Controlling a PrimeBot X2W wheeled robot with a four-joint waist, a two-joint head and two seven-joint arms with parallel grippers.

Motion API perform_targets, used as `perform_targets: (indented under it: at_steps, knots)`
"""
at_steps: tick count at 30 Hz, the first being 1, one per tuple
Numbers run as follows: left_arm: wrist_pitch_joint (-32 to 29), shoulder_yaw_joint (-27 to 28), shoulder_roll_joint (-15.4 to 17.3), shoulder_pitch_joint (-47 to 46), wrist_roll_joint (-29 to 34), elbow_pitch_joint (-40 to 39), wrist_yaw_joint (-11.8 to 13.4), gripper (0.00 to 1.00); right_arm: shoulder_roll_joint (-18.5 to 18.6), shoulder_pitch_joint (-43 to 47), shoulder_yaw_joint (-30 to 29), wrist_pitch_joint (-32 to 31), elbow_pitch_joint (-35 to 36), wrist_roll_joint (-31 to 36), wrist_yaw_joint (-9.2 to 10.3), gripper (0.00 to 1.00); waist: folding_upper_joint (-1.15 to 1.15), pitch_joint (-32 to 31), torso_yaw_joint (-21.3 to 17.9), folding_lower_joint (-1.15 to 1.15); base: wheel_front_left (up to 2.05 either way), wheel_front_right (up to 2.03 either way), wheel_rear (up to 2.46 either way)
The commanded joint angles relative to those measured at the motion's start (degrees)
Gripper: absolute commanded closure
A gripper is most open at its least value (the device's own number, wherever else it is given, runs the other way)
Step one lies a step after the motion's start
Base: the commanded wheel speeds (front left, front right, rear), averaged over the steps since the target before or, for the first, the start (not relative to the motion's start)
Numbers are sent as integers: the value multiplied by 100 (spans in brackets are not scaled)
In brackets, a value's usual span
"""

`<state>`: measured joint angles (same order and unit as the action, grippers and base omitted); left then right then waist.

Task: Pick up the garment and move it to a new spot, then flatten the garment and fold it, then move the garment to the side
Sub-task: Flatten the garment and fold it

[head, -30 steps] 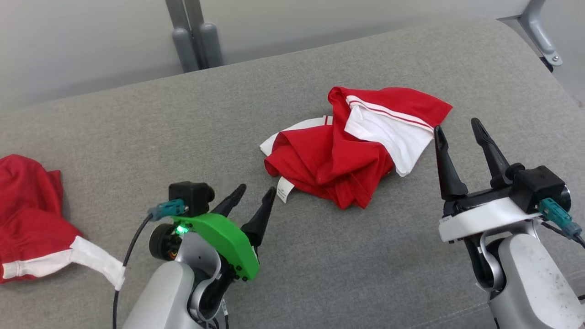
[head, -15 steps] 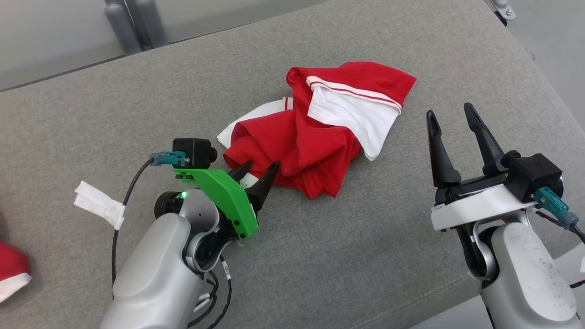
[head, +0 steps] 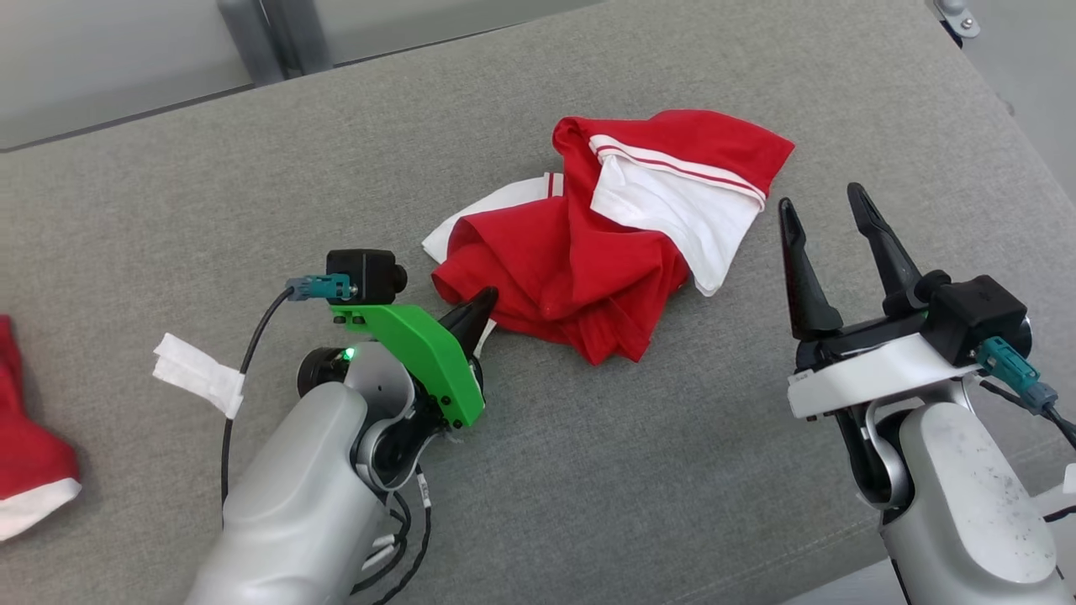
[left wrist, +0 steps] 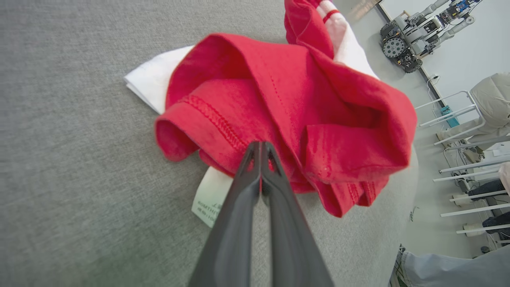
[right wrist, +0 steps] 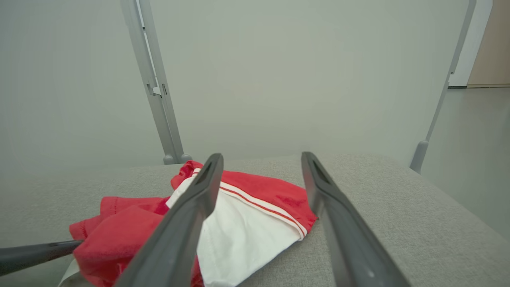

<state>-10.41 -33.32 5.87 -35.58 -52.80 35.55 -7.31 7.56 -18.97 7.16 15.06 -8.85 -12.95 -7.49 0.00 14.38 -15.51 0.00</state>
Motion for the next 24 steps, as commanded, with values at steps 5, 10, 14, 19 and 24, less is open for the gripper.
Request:
perform_targets:
  at_steps: [5,10,14,19,24]
  knots:
    - [117,-96,172,88,-18,72,-27,14,7,67,40,16,-29,39,-1,0,0,-127,140,0,0,0,0]
    - [-79,-123,265,106,-71,165,20,0,14,84,66,16,-31,-1,-1,0,0,-142,93,0,0,0,0]
    - [-146,-33,191,14,-285,265,10,0,-23,7,131,16,-38,-31,-1,0,0,-76,-36,0,0,0,0]
    - [-158,-49,143,-232,-499,320,-21,0,-18,-68,118,16,-41,-60,-1,0,0,77,-195,0,0,0,0]
    - [-19,-203,177,-427,-508,443,-25,100,-34,-68,96,16,-51,-55,-1,0,0,120,-252,0,0,0,0]
